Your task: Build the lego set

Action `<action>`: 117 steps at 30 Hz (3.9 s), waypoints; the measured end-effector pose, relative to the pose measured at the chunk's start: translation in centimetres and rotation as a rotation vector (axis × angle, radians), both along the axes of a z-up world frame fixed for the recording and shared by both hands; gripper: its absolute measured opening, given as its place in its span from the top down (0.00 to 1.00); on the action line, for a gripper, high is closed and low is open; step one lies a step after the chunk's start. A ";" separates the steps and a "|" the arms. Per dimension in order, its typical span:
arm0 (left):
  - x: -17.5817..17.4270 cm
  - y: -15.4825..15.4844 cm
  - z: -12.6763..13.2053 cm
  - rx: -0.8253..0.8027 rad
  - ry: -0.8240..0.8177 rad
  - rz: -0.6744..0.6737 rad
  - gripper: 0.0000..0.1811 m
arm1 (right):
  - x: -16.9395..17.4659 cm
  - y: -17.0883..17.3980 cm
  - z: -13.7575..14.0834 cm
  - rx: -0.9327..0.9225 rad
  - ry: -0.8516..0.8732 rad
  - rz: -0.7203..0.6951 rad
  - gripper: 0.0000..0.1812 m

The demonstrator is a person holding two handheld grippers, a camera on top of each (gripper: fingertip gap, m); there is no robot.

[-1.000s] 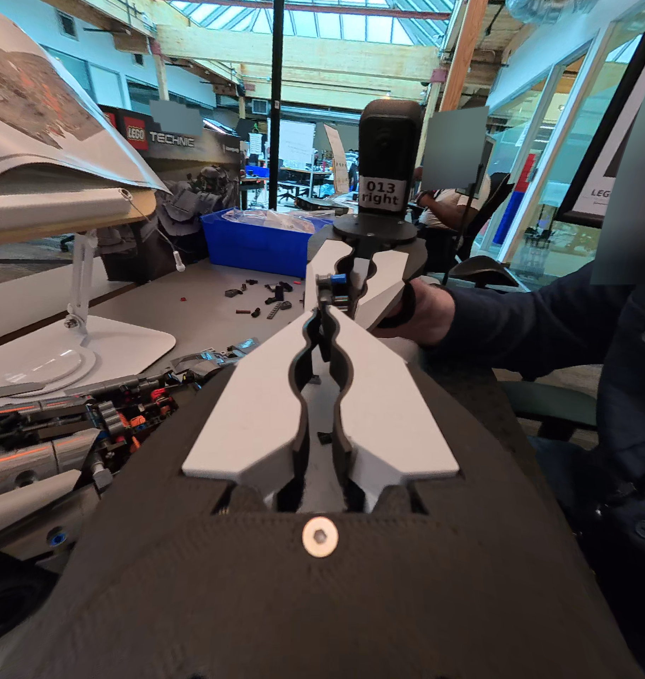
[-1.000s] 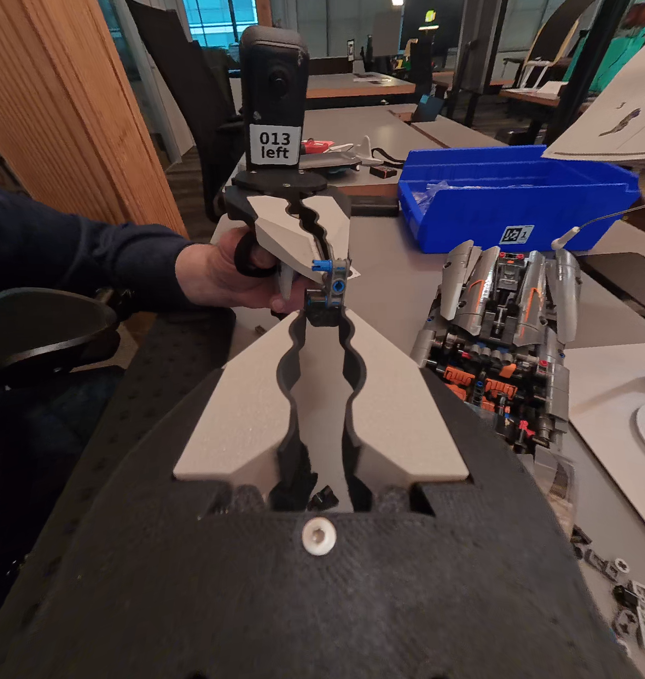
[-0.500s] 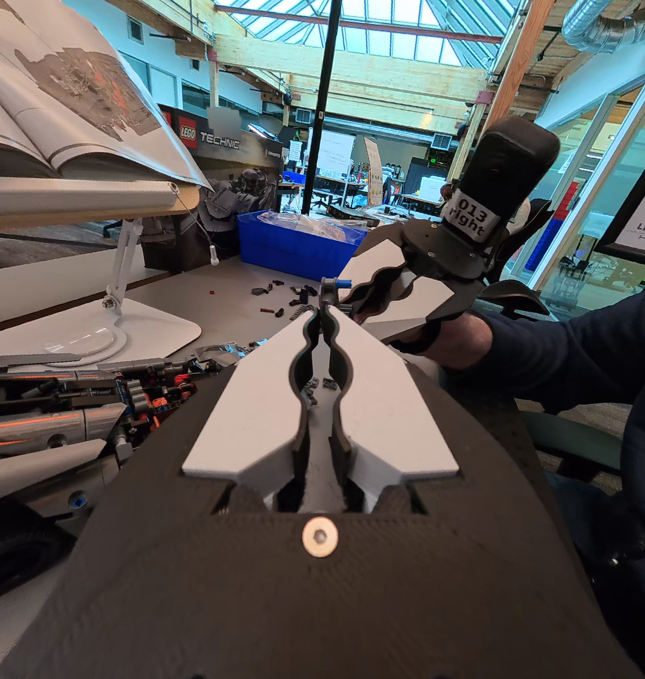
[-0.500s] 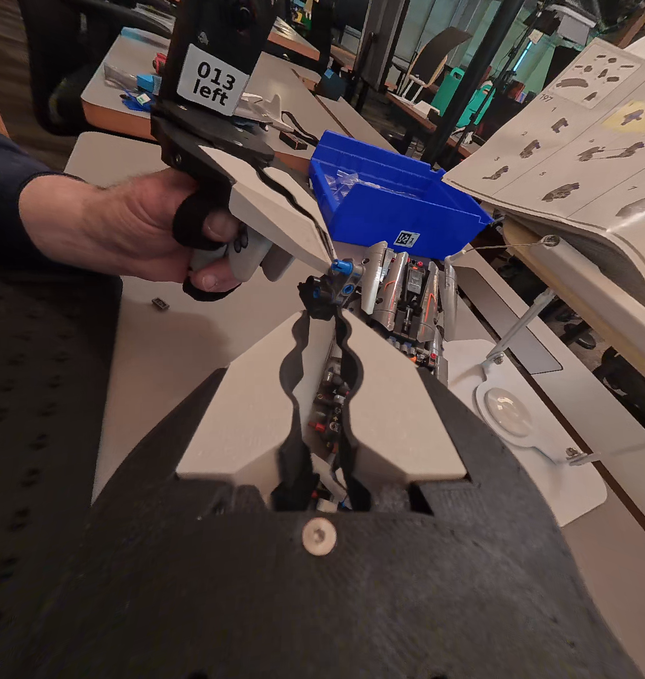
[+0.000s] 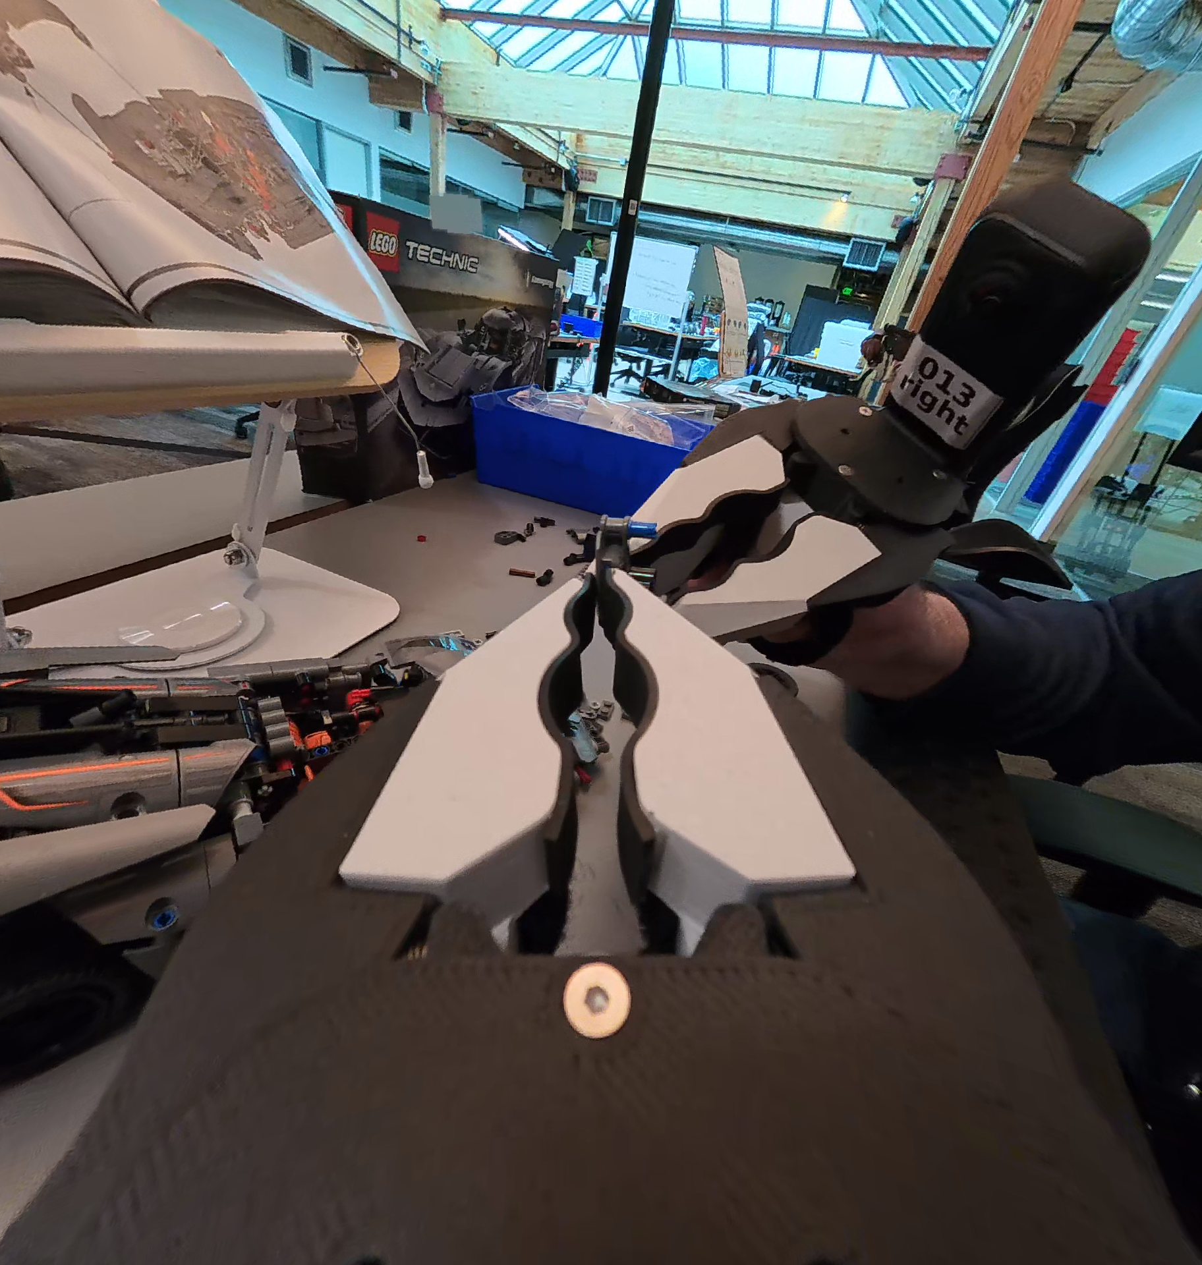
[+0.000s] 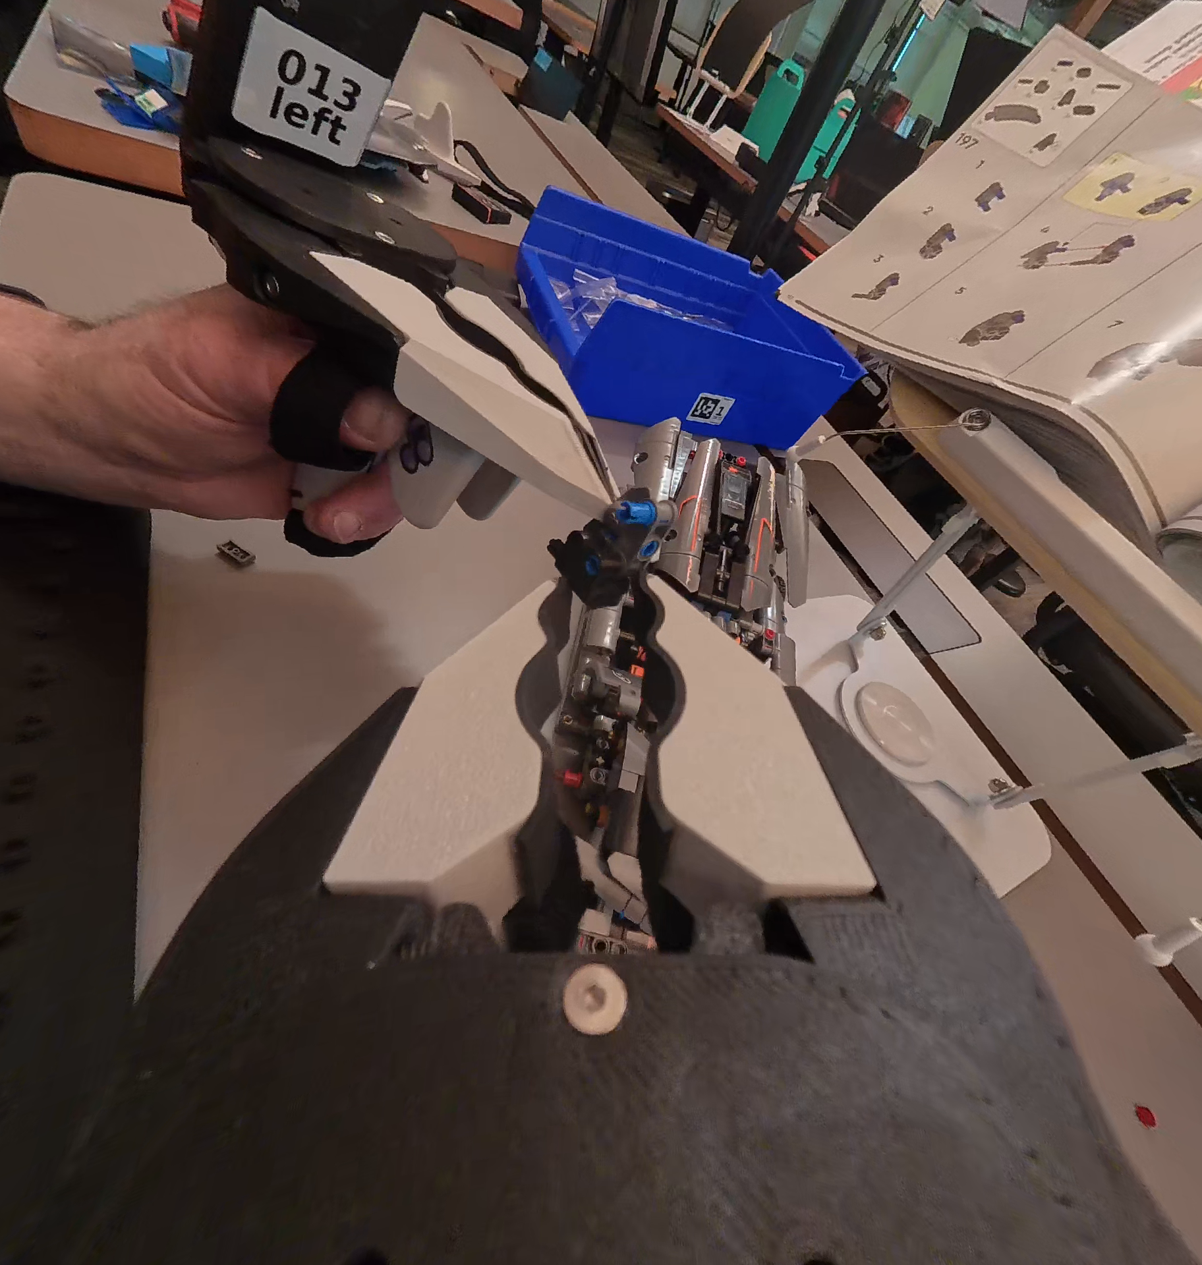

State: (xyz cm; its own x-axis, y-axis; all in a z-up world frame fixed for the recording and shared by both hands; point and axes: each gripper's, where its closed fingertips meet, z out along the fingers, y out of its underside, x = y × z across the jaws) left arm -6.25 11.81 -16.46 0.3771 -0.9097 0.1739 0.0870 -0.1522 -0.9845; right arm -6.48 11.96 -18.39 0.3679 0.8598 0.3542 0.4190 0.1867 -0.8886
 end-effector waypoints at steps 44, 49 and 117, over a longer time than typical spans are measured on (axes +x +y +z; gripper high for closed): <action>5.1 -4.3 -15.7 0.272 1.018 -0.365 0.89 | 9.2 -0.2 2.6 -0.481 0.404 0.357 0.92; 5.3 -5.1 -16.1 0.270 1.022 -0.406 1.00 | 10.0 0.7 2.8 -0.489 0.435 0.333 0.92; 4.0 -3.0 -14.6 0.750 1.348 -0.098 0.96 | 9.2 -1.2 1.6 -0.520 0.349 0.417 0.92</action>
State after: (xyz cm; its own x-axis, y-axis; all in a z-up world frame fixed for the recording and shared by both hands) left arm -2.20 8.80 -31.08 -0.1904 -0.6597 -0.7270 -0.8790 0.4443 -0.1729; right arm 2.69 10.74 -16.76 -0.0089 0.9769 -0.2135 0.0830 -0.2120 -0.9737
